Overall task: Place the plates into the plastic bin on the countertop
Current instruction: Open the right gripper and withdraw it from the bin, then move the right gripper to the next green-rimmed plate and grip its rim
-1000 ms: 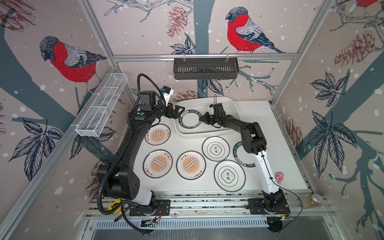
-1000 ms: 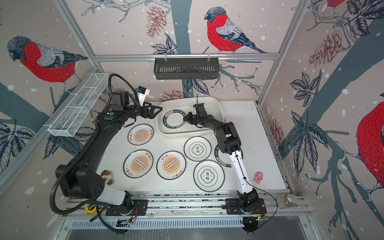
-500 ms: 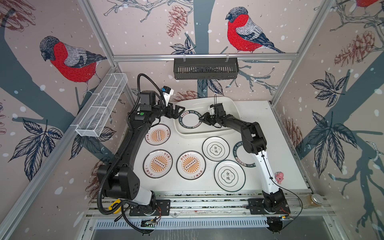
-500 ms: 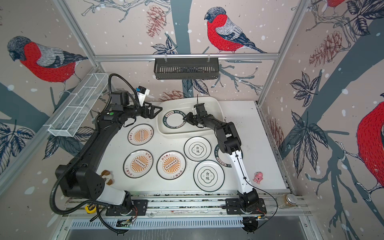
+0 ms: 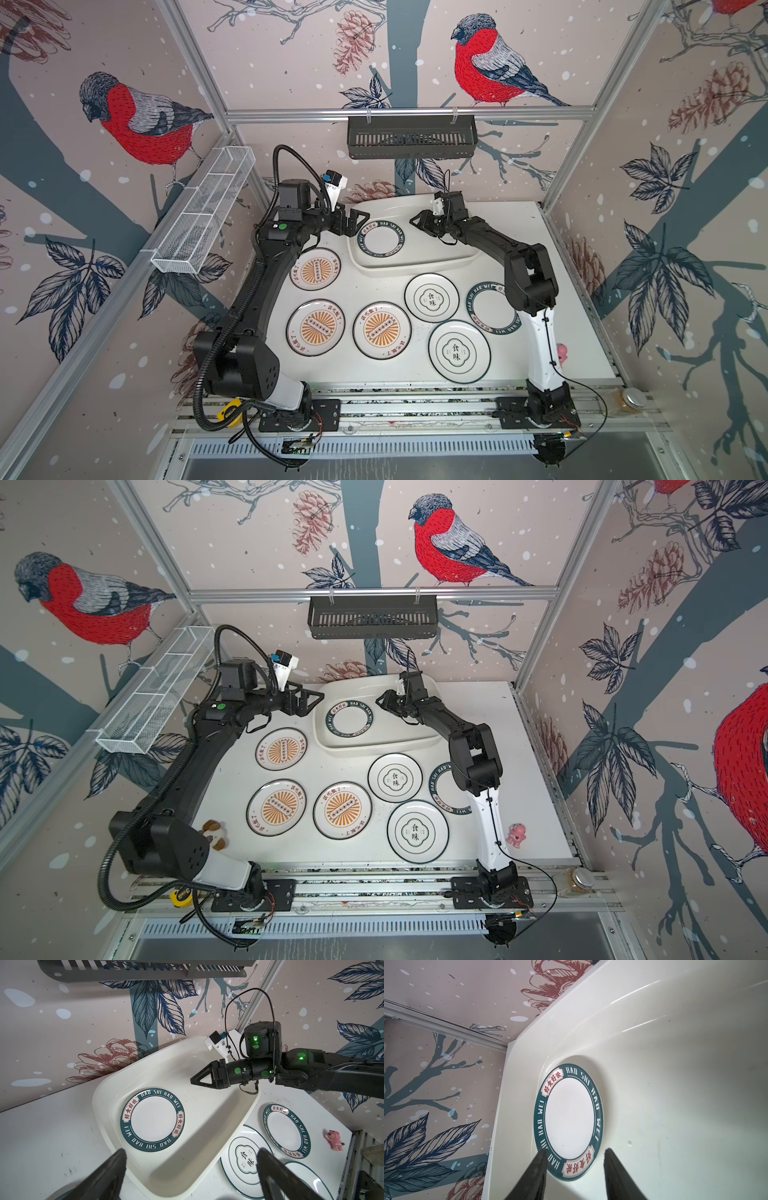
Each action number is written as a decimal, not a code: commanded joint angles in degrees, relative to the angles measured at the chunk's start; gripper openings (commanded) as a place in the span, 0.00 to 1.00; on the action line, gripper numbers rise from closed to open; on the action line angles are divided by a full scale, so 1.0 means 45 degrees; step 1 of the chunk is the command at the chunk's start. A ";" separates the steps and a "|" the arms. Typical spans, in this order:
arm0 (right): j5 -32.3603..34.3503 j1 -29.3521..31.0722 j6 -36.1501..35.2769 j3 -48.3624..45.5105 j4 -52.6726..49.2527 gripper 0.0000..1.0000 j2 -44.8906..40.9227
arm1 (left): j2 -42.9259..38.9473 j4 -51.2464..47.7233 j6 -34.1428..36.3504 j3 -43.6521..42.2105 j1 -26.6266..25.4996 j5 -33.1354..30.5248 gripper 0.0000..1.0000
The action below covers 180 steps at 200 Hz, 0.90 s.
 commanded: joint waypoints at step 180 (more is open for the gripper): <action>0.2618 -0.5023 0.0466 -1.5309 -0.3753 0.52 -1.5926 | 0.0673 -0.1352 0.2159 0.0265 -0.1150 0.1432 0.97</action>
